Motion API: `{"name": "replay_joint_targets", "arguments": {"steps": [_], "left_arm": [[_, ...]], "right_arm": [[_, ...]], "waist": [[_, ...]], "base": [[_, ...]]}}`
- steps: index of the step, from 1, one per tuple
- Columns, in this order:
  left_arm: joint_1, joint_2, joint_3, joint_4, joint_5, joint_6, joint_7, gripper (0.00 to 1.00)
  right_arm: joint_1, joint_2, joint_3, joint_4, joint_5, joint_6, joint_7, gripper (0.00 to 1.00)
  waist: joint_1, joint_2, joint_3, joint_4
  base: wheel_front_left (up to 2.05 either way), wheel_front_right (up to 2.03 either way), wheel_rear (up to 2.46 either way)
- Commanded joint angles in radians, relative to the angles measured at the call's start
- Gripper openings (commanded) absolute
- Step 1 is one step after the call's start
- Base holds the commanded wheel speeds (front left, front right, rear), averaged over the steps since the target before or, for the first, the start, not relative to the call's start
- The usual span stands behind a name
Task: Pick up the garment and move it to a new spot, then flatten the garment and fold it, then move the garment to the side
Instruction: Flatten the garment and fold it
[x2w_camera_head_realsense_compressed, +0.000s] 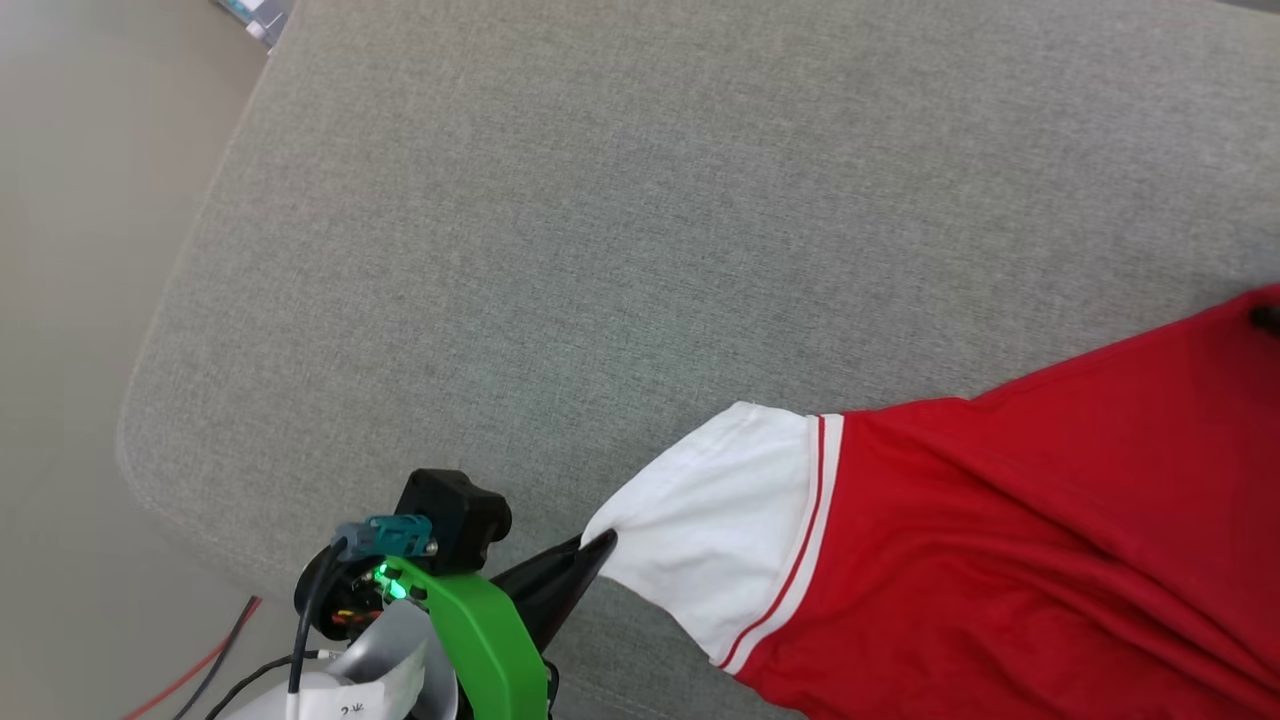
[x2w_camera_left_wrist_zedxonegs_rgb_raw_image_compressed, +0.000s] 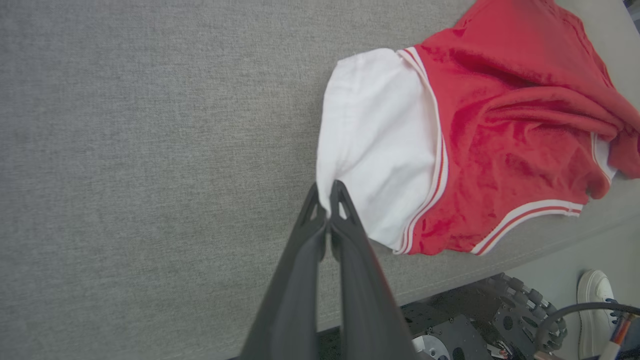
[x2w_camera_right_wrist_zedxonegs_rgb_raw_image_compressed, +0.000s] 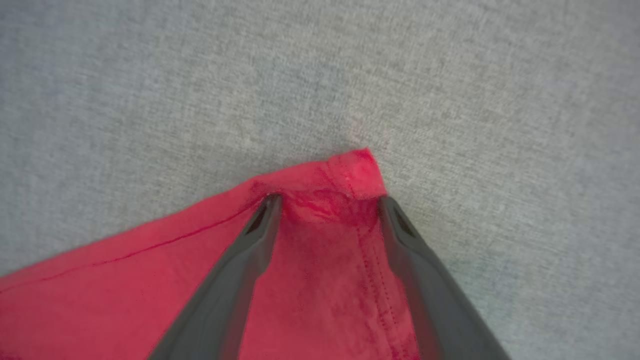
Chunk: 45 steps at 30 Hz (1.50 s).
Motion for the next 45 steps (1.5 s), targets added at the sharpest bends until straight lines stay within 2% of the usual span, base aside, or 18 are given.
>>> {"name": "replay_joint_targets", "arguments": {"steps": [1, 6, 7, 8, 9, 16, 24, 35, 40, 45], "left_arm": [[-0.017, -0.008, 0.000, 0.001, 0.010, -0.006, -0.007, 0.00], [-0.022, -0.013, 0.000, 0.004, 0.010, -0.009, -0.010, 0.00], [-0.023, -0.013, 0.001, 0.004, 0.010, -0.009, -0.011, 0.00], [-0.025, -0.013, 0.002, 0.005, 0.009, -0.009, -0.011, 0.00], [-0.027, -0.014, 0.003, 0.006, 0.009, -0.009, -0.012, 0.00], [-0.038, -0.015, 0.012, 0.015, 0.007, -0.007, -0.014, 0.00], [-0.046, -0.010, 0.040, 0.020, 0.012, 0.007, -0.041, 0.00], [-0.097, 0.009, 0.132, -0.006, 0.039, 0.049, -0.104, 0.00], [-0.144, 0.024, 0.184, -0.020, 0.071, 0.070, -0.138, 0.00], [-0.186, 0.021, 0.242, -0.057, 0.104, 0.110, -0.184, 0.00]], "right_arm": [[0.004, 0.003, 0.009, 0.032, -0.007, -0.001, -0.008, 1.00], [0.026, -0.011, 0.032, 0.085, -0.006, -0.001, -0.006, 1.00], [0.030, -0.013, 0.034, 0.091, -0.002, -0.001, -0.004, 0.69], [0.035, -0.016, 0.039, 0.096, 0.003, -0.001, -0.005, 0.22], [0.038, -0.020, 0.044, 0.099, 0.007, -0.001, -0.009, 0.00], [0.032, -0.024, 0.057, 0.106, 0.047, -0.001, -0.074, 0.00], [-0.007, -0.039, 0.101, 0.088, 0.099, -0.001, -0.258, 0.00], [-0.045, -0.102, 0.179, 0.026, 0.201, -0.001, -0.495, 0.00], [-0.049, -0.119, 0.191, -0.039, 0.219, -0.001, -0.563, 0.00], [-0.058, -0.122, 0.203, -0.116, 0.227, -0.001, -0.630, 0.00]], "waist": [[-0.0001, 0.0120, 0.018, 0.019], [-0.0001, 0.0120, 0.027, 0.023], [-0.0001, 0.0120, 0.029, 0.023], [-0.0001, 0.0120, 0.031, 0.023], [-0.0001, 0.0120, 0.033, 0.022], [-0.0001, 0.0120, 0.027, 0.011], [-0.0001, 0.0120, -0.050, -0.036], [-0.0001, 0.0120, -0.197, -0.142], [-0.0001, 0.0120, -0.245, -0.191], [-0.0001, 0.0120, -0.287, -0.244]], "base": [[0.00, 0.00, 0.00], [0.00, 0.00, 0.00], [0.00, 0.00, 0.00], [0.00, 0.00, 0.00], [0.00, 0.00, 0.00], [0.00, 0.00, 0.00], [0.00, 0.00, 0.00], [0.00, 0.00, 0.00], [0.00, 0.00, 0.00], [0.00, 0.00, 0.00]]}}
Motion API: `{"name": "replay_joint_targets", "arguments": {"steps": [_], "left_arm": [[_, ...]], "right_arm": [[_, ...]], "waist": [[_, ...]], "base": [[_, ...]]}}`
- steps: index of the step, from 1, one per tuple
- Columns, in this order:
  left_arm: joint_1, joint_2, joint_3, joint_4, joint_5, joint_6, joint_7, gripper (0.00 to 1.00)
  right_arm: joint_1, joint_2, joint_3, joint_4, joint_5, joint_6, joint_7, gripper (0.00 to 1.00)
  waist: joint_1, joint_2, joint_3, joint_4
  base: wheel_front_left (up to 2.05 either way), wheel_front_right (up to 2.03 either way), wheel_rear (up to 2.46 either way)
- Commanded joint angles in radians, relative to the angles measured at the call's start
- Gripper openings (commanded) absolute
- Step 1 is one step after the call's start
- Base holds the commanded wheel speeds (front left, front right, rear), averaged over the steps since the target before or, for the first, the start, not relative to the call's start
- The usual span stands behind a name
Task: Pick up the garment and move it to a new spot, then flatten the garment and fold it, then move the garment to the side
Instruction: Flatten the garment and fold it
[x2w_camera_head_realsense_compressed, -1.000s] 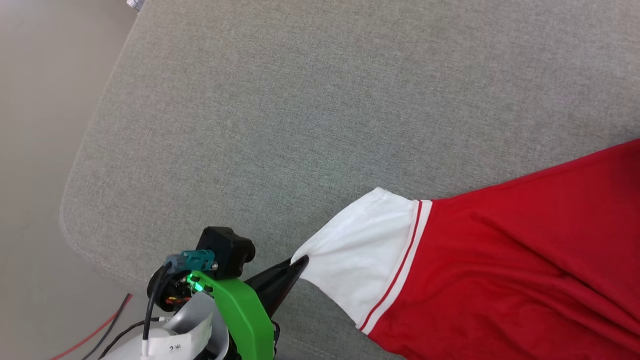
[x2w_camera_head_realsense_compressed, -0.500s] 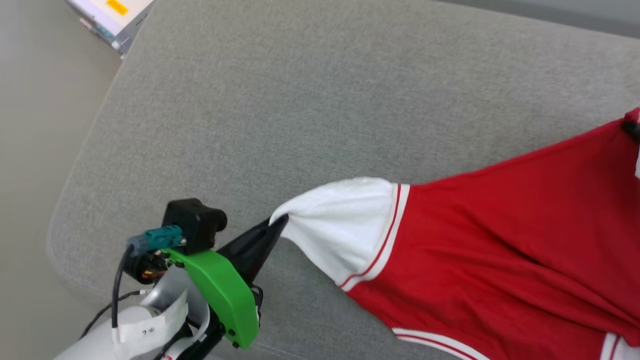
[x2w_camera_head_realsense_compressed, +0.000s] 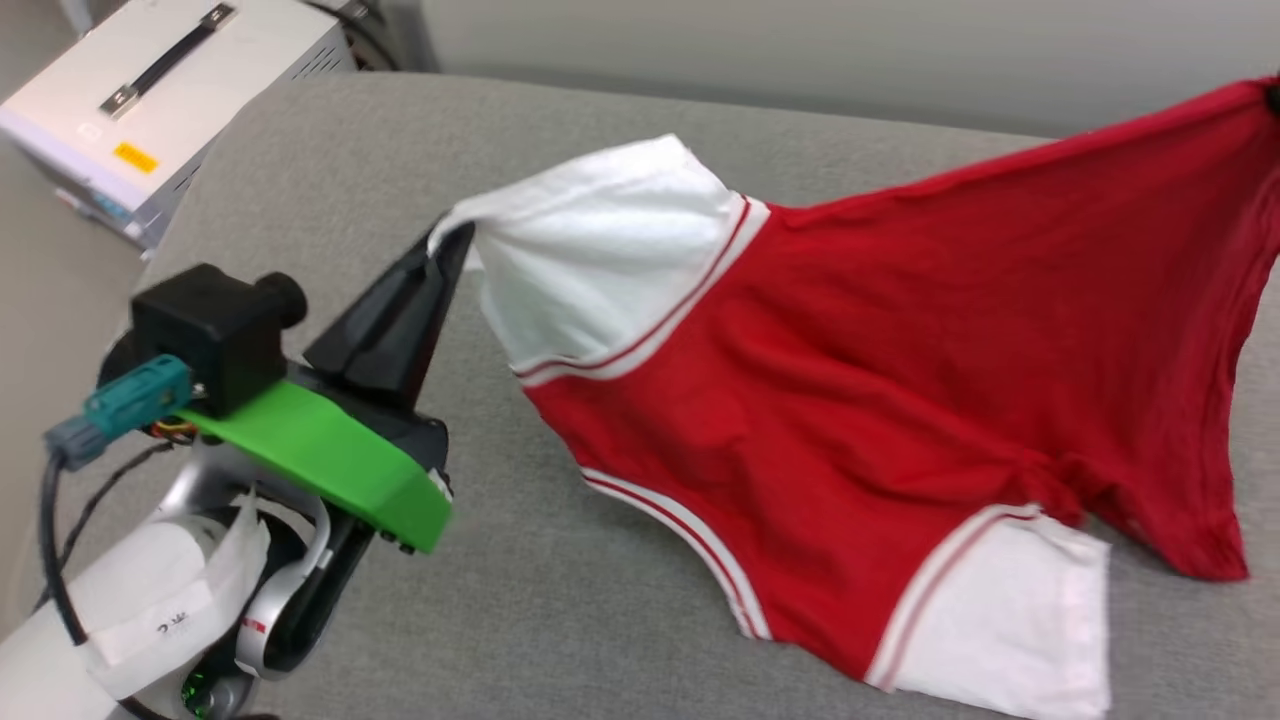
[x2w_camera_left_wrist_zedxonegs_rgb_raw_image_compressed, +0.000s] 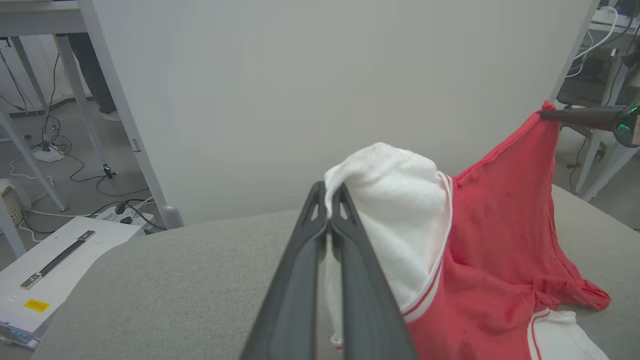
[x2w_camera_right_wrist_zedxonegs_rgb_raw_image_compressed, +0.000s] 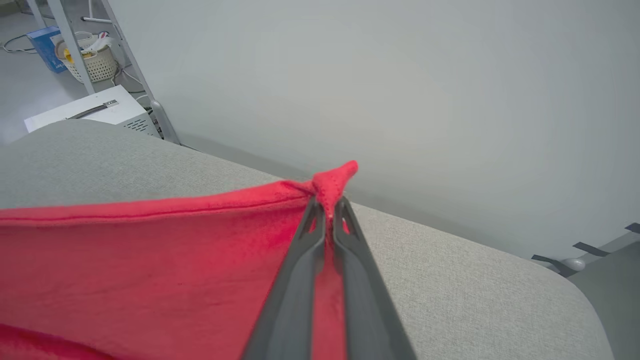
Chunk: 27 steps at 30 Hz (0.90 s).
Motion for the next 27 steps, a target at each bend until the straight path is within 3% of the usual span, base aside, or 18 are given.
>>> {"name": "replay_joint_targets", "arguments": {"steps": [1, 15, 22, 27], "left_arm": [[-0.022, 0.000, 0.014, -0.009, 0.009, 0.012, -0.013, 0.00], [-0.154, 0.021, 0.179, -0.016, 0.055, 0.071, -0.106, 0.00], [-0.269, 0.039, 0.223, 0.028, 0.093, 0.059, -0.129, 0.00], [-0.379, 0.069, 0.227, 0.077, 0.131, 0.022, -0.115, 0.00]], "right_arm": [[-0.021, 0.000, 0.002, -0.021, 0.008, -0.001, -0.017, 0.00], [-0.050, 0.057, -0.019, -0.222, -0.004, -0.001, -0.089, 0.00], [-0.075, 0.082, -0.053, -0.286, -0.008, -0.001, -0.093, 0.00], [-0.117, 0.092, -0.073, -0.317, -0.016, -0.001, -0.100, 0.00]], "waist": [[0.0000, 0.0120, -0.060, -0.067], [0.0000, 0.0120, -0.093, -0.187], [0.0000, 0.0120, -0.060, -0.220], [0.0000, 0.0120, 0.003, -0.237]], "base": [[0.00, 0.00, 0.00], [0.00, 0.00, 0.00], [0.00, 0.00, 0.00], [0.00, 0.00, 0.00]]}}
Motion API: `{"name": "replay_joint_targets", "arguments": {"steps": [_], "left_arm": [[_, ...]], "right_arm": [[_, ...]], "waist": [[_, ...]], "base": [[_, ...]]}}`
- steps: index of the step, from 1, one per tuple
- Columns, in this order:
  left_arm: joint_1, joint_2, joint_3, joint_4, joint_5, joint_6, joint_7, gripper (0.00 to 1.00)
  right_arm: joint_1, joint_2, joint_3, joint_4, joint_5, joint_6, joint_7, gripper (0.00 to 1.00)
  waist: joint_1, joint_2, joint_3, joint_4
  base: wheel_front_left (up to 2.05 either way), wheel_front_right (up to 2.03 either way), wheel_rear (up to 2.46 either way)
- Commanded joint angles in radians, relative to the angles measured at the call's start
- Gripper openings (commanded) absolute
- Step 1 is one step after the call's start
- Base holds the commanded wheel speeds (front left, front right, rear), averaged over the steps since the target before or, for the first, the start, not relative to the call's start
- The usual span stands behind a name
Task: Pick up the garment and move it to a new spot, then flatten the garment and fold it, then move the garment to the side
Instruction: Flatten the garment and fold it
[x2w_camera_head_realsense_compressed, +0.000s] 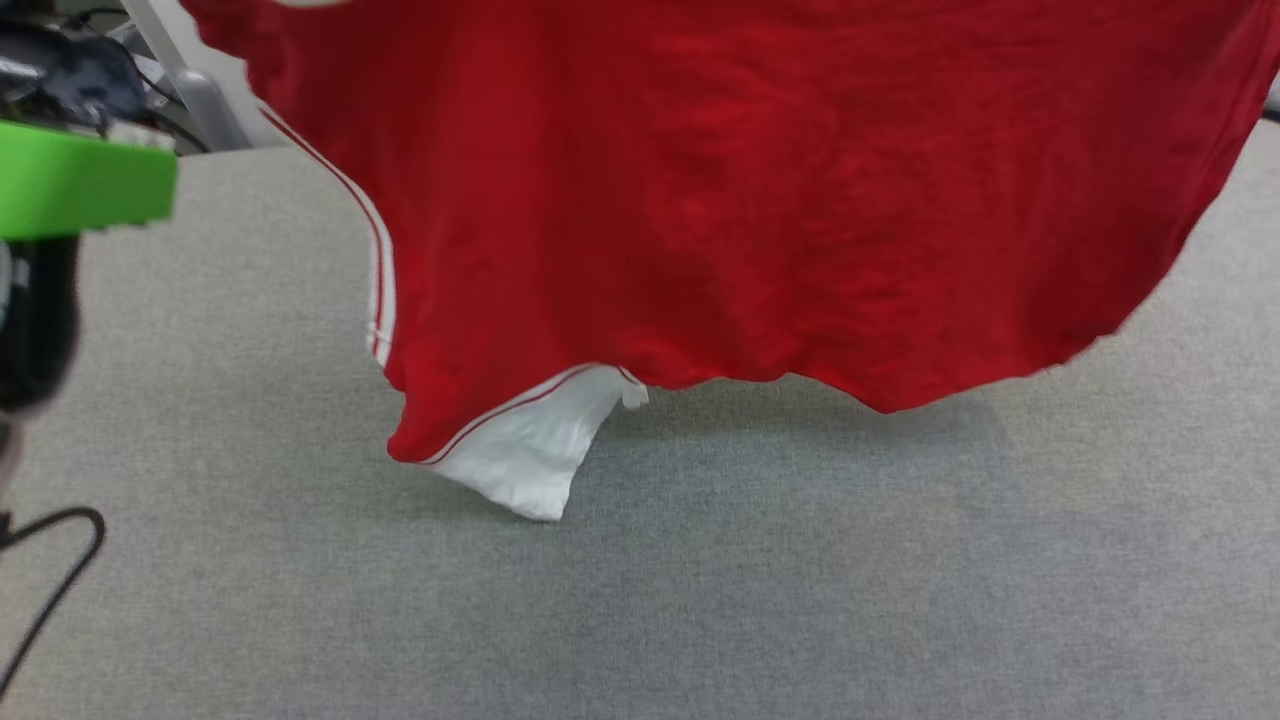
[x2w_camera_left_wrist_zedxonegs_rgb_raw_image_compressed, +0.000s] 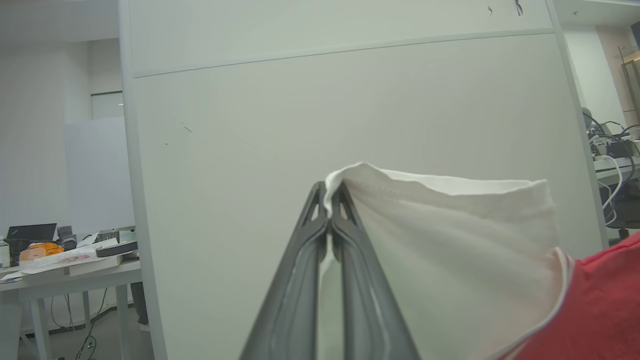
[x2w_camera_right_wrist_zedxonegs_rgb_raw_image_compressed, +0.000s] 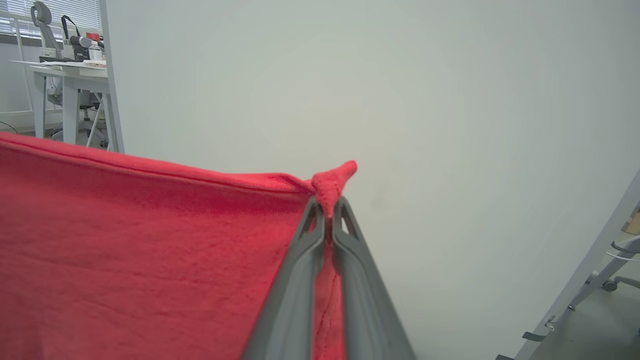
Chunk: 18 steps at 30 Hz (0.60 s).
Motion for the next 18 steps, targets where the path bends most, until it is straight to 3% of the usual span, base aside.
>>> {"name": "replay_joint_targets", "arguments": {"steps": [1, 9, 18], "left_arm": [[-0.047, 0.012, 0.005, 0.013, 0.026, -0.014, 0.005, 0.00], [-0.309, 0.053, -0.014, 0.139, 0.061, -0.135, 0.080, 0.00], [-0.685, 0.034, -0.084, 0.445, 0.151, -0.313, 0.131, 0.00]], "right_arm": [[-0.027, 0.005, -0.008, -0.008, -0.012, -0.001, -0.009, 0.00], [-0.159, 0.002, -0.026, 0.034, -0.024, -0.001, -0.026, 0.00], [-0.433, -0.004, 0.041, 0.256, -0.073, -0.001, -0.118, 0.00]], "waist": [[0.0000, 0.0120, 0.052, -0.017], [0.0000, 0.0120, 0.222, -0.026], [0.0000, 0.0120, 0.413, -0.024]], "base": [[0.00, 0.00, 0.00], [0.00, 0.00, 0.00], [0.00, 0.00, 0.00]]}}
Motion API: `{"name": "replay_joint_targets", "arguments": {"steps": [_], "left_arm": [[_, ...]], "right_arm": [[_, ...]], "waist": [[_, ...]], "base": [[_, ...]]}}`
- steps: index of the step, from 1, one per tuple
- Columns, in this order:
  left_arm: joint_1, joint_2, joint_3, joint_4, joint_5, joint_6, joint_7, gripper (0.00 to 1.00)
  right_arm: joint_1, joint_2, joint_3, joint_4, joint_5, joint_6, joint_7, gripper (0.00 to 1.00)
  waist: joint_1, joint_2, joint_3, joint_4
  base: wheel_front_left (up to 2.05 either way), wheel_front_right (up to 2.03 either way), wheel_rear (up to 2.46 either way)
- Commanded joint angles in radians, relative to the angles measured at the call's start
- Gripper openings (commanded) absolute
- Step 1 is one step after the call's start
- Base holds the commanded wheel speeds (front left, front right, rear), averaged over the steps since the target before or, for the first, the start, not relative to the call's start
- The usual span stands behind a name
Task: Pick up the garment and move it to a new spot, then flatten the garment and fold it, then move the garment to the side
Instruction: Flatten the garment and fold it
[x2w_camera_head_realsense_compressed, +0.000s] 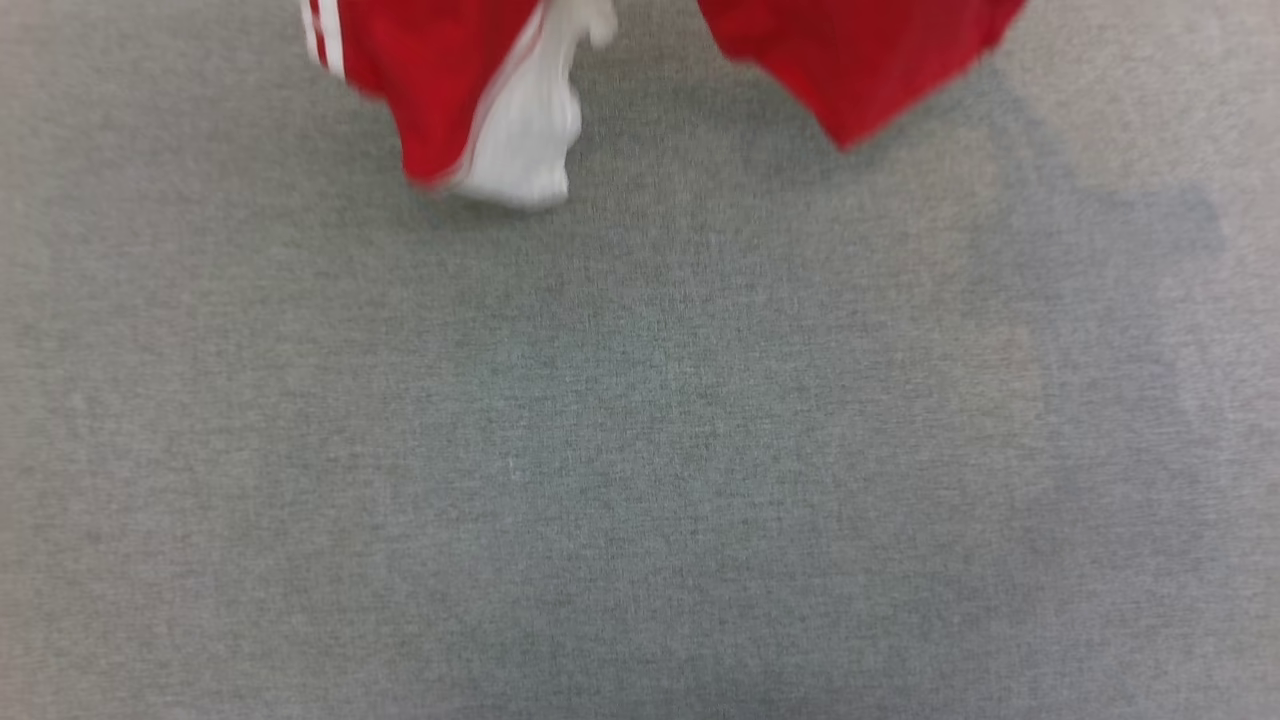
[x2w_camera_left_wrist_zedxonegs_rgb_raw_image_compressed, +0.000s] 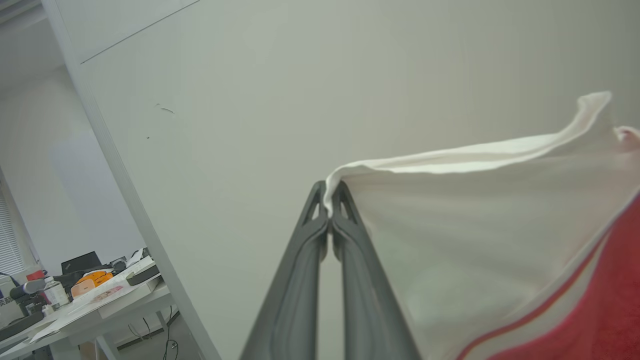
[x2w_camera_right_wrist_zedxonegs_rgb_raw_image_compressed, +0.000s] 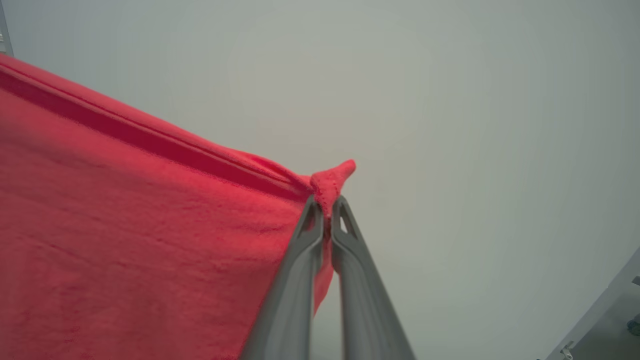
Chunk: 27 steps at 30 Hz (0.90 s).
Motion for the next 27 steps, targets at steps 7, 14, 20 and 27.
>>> {"name": "replay_joint_targets", "arguments": {"steps": [7, 14, 20, 27], "left_arm": [[-0.324, -0.108, -0.048, 0.325, 0.103, -0.074, -0.065, 0.00], [-0.501, -0.196, -0.058, 0.609, 0.138, -0.090, -0.204, 0.00], [-0.508, -0.237, -0.069, 0.775, 0.126, -0.110, -0.314, 0.00], [-0.336, -0.319, -0.086, 0.835, 0.079, -0.128, -0.372, 0.00]], "right_arm": [[-0.286, 0.063, 0.036, 0.292, -0.099, -0.001, -0.153, 0.00], [-0.471, 0.140, 0.007, 0.542, -0.186, -0.001, -0.306, 0.00], [-0.525, 0.189, -0.007, 0.690, -0.217, -0.001, -0.407, 0.00], [-0.460, 0.237, 0.044, 0.790, -0.202, -0.001, -0.524, 0.00]], "waist": [[-0.0001, 0.0120, 0.195, -0.006], [-0.0001, 0.0120, 0.233, 0.000], [-0.0001, 0.0120, 0.264, 0.016], [-0.0001, 0.0120, 0.262, 0.051]], "base": [[0.00, 0.00, 0.00], [0.00, 0.00, 0.00], [0.00, 0.00, 0.00], [0.00, 0.00, 0.00]]}}
